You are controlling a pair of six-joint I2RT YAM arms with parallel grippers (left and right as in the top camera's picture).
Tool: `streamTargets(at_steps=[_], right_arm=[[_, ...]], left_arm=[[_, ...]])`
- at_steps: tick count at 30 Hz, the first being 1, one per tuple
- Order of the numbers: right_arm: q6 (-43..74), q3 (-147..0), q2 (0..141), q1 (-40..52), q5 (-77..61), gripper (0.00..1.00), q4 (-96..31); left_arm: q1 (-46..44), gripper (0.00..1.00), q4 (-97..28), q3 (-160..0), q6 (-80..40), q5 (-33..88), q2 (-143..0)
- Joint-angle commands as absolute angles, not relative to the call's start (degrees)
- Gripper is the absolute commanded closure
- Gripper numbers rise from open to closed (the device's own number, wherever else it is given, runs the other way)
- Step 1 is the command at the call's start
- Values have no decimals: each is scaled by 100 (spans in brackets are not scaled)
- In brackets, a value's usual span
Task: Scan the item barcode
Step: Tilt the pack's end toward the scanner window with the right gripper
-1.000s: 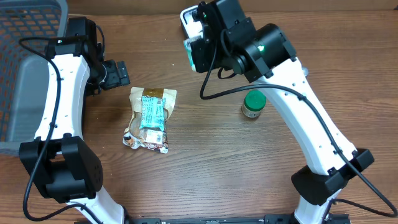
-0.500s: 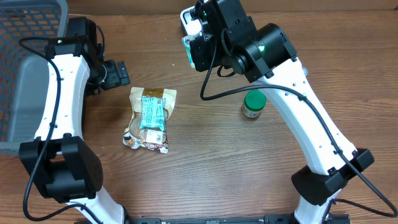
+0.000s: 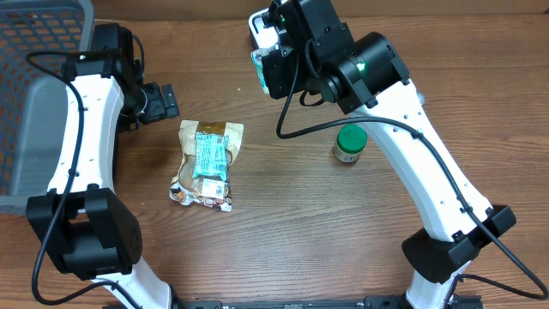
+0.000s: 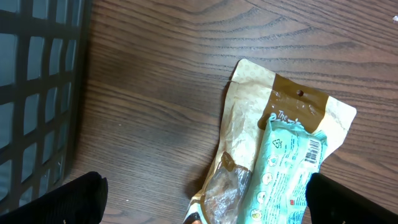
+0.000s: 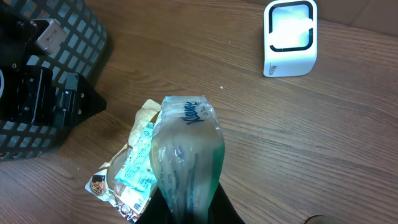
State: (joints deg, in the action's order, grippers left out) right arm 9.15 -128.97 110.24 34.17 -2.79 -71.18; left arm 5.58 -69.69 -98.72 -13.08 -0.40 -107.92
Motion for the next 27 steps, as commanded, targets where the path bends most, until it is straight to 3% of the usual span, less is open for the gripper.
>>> streamTargets(at_steps=[1,27], right_arm=[[888,-13023,10888,3433,-309,96,-7078],[888,-13019,10888,3433,-305,96,-6932]], left_arm=[[517,1,-6976,-9861,-1221,1,-10757],[517,0,-6976,-9861,-1221,1,-10757]])
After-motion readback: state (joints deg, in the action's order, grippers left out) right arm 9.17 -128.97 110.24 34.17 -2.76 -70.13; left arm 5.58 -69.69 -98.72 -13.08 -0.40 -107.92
